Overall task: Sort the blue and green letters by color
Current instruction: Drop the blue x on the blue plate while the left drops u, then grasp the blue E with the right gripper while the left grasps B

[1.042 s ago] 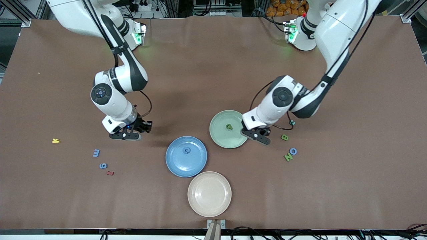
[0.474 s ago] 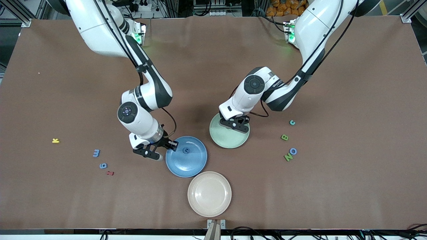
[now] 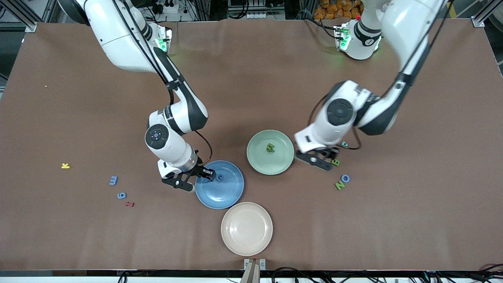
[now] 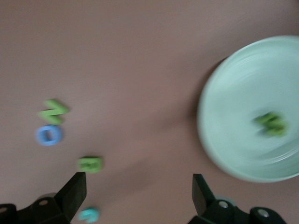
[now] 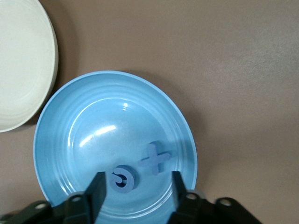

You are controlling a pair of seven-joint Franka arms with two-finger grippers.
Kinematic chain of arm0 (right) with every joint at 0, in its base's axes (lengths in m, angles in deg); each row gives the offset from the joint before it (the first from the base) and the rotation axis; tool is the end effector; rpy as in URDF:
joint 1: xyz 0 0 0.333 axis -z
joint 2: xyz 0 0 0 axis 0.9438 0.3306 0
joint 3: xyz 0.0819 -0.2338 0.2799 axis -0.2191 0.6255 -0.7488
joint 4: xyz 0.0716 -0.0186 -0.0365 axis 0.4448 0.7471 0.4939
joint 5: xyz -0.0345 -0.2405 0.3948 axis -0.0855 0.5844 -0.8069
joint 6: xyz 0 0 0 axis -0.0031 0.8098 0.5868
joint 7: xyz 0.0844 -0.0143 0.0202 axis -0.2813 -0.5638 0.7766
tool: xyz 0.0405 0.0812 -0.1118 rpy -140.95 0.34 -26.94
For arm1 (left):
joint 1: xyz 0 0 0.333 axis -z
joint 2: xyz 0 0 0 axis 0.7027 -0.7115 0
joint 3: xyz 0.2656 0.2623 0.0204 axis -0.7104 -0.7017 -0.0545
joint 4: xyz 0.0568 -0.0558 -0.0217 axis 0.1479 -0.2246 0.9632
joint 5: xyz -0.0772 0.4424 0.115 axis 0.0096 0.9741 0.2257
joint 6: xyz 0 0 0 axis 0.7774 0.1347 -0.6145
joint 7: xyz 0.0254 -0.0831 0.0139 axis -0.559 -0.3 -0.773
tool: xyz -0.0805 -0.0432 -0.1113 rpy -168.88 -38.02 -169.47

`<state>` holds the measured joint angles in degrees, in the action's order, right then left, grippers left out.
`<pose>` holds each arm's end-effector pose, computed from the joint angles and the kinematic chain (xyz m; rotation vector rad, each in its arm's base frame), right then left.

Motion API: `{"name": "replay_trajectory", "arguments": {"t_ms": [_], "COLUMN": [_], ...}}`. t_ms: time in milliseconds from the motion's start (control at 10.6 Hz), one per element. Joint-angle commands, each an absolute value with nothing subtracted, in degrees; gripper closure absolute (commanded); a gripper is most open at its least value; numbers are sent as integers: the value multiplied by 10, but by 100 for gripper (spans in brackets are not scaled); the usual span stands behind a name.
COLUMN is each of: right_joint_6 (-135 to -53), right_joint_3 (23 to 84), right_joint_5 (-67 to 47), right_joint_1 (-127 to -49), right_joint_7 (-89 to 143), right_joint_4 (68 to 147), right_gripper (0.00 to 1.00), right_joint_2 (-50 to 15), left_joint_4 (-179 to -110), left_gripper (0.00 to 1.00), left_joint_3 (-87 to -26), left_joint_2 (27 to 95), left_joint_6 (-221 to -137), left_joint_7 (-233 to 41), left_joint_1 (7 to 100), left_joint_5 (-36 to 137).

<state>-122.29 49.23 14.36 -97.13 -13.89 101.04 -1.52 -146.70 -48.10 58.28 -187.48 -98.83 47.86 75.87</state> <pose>0.7301 0.3519 0.1961 -2.8829 0.4906 -0.1471 0.6589 -0.3282 0.2749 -3.0363 0.7398 0.0089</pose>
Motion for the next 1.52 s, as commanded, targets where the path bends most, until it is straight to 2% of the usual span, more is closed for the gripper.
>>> {"name": "replay_trajectory", "arguments": {"t_ms": [0, 189, 474, 947, 1326, 1421], "right_joint_6": [-1218, -1218, -1217, -1176, -1177, -1184], "right_joint_3": [514, 519, 519, 530, 530, 530], "right_joint_5": [140, 150, 154, 155, 226, 227], "right_joint_1": [-979, -957, -872, -724, -689, -690], "right_joint_7": [-136, -72, 5, 159, 209, 208], "right_joint_4": [1013, 1057, 1124, 1130, 1139, 1139], "right_gripper": [0, 0, 0, 0, 0, 0], "right_joint_2": [-22, -49, -93, -107, -95, -84], "left_joint_4": [-1519, -1608, -1616, -1610, -1584, -1580], "left_gripper": [0, 0, 3, 8, 20, 28], "left_joint_3": [-475, -475, -475, -475, -479, -480], "left_joint_2": [591, 595, 585, 551, 516, 513], "left_joint_6": [-1890, -2020, -2031, -2068, -2079, -2078], "left_joint_7": [-855, -851, -850, -843, -843, -852], "left_joint_1": [395, 361, 352, 348, 346, 348], "left_joint_5": [768, 768, 768, 796, 795, 793]}}
